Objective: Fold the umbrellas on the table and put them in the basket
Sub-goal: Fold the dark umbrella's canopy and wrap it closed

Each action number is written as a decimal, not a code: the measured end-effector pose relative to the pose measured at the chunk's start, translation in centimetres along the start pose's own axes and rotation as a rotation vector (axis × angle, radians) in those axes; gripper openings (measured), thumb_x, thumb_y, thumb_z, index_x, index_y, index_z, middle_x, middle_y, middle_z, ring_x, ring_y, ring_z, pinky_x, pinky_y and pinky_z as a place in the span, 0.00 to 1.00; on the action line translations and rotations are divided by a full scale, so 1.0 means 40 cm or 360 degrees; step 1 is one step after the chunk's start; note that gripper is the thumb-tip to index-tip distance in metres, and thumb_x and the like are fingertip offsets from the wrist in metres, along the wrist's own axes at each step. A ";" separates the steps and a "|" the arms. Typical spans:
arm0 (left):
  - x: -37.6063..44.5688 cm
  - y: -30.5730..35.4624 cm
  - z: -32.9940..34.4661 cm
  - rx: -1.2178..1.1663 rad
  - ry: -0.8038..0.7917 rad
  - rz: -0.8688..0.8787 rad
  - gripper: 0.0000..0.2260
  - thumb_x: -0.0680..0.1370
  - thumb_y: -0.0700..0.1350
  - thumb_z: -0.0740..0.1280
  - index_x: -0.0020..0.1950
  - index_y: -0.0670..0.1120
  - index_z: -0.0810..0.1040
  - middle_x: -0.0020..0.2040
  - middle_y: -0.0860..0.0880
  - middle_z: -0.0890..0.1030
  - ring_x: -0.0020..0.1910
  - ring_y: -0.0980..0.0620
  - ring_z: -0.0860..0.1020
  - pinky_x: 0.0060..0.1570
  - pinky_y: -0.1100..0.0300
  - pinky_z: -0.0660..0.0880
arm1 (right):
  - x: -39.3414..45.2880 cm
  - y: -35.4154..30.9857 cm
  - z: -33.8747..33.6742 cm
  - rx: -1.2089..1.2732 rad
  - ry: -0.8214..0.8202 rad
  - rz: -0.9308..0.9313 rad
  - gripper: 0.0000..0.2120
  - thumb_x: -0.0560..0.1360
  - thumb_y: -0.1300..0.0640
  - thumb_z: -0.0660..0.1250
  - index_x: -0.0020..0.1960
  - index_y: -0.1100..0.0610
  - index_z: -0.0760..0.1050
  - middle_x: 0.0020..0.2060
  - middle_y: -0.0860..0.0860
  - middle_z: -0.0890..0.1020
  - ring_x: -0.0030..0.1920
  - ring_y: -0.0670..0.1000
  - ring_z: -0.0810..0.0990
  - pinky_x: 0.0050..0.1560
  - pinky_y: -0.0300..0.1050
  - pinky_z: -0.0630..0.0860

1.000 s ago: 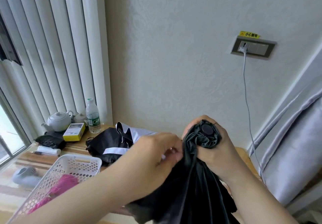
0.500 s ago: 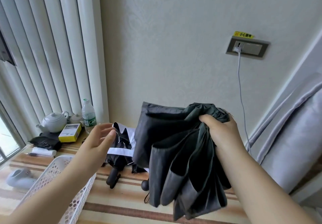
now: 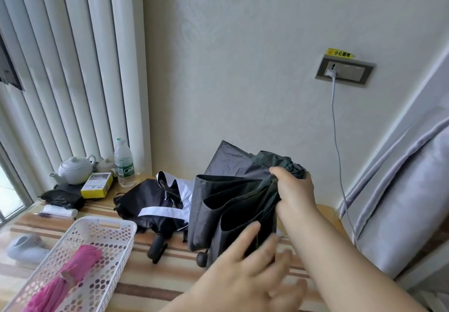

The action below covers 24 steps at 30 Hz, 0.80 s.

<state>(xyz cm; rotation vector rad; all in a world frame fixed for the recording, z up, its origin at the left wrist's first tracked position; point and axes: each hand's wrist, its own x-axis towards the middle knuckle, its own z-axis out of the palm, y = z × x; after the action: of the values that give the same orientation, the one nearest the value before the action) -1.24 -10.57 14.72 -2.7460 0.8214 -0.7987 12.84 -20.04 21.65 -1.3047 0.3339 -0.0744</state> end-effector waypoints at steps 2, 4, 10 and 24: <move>0.032 -0.018 -0.002 -0.0137 -0.0096 -0.0235 0.16 0.70 0.58 0.65 0.55 0.54 0.81 0.58 0.48 0.81 0.61 0.40 0.76 0.67 0.37 0.59 | 0.001 -0.009 0.000 0.0045 0.0012 0.0021 0.08 0.72 0.66 0.69 0.48 0.57 0.74 0.41 0.58 0.79 0.38 0.55 0.78 0.39 0.46 0.73; 0.043 -0.062 -0.013 -0.0226 -0.0336 -0.0509 0.28 0.67 0.65 0.61 0.57 0.49 0.82 0.62 0.47 0.79 0.66 0.37 0.72 0.68 0.33 0.52 | 0.006 -0.014 -0.002 0.0085 0.0017 0.0070 0.12 0.71 0.66 0.70 0.53 0.58 0.75 0.45 0.57 0.82 0.42 0.58 0.82 0.42 0.48 0.78; 0.088 -0.104 0.013 -0.0382 -0.0437 -0.0982 0.47 0.65 0.76 0.51 0.70 0.43 0.71 0.68 0.38 0.72 0.71 0.38 0.65 0.67 0.31 0.49 | 0.017 0.003 0.000 0.0098 0.0035 0.0171 0.16 0.70 0.64 0.72 0.57 0.60 0.78 0.49 0.58 0.84 0.46 0.58 0.84 0.43 0.53 0.82; 0.091 -0.158 0.046 -0.1467 -0.0150 -0.1020 0.14 0.76 0.47 0.67 0.61 0.51 0.73 0.50 0.54 0.81 0.52 0.53 0.77 0.53 0.57 0.73 | -0.043 -0.003 0.011 0.0240 -0.0406 0.0372 0.15 0.71 0.51 0.74 0.49 0.60 0.77 0.42 0.59 0.81 0.42 0.57 0.81 0.47 0.53 0.80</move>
<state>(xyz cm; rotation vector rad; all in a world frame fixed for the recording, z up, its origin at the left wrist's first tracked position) 5.23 -7.29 16.70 -3.9363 0.2874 -0.3906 11.35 -19.23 22.20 -1.1033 0.2548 0.2583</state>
